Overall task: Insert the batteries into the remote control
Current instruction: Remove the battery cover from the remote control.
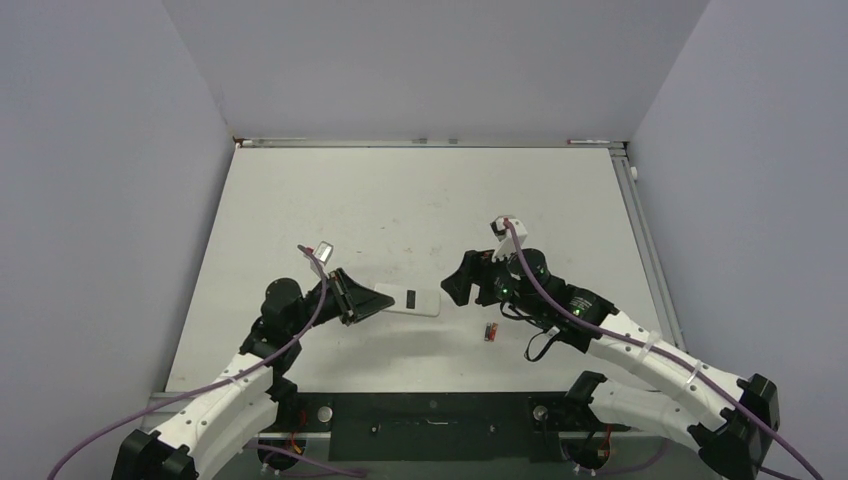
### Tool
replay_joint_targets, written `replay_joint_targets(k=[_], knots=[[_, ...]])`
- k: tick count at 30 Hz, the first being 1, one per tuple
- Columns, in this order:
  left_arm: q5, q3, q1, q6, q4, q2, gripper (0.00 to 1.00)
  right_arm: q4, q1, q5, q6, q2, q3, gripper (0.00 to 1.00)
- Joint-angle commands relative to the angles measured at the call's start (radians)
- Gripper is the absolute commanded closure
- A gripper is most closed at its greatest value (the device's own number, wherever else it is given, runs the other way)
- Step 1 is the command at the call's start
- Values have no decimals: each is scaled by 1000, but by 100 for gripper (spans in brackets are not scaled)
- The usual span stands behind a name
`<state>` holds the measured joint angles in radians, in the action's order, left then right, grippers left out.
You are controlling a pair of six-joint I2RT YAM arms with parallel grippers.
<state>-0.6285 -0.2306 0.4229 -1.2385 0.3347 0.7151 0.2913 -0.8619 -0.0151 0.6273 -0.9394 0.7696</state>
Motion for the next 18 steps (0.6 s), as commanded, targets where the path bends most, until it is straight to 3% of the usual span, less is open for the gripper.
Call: replay_joint_targets(k=[1, 5, 18], knots=[[-31, 33, -22, -103, 266, 32, 100, -137, 67, 221, 94, 31, -60, 28], [-47, 52, -30, -148, 361, 60, 100, -223, 115, 312, 152, 43, -121, 28], [-69, 81, -33, -198, 452, 70, 100, -494, 145, 464, 297, 44, -240, 33]])
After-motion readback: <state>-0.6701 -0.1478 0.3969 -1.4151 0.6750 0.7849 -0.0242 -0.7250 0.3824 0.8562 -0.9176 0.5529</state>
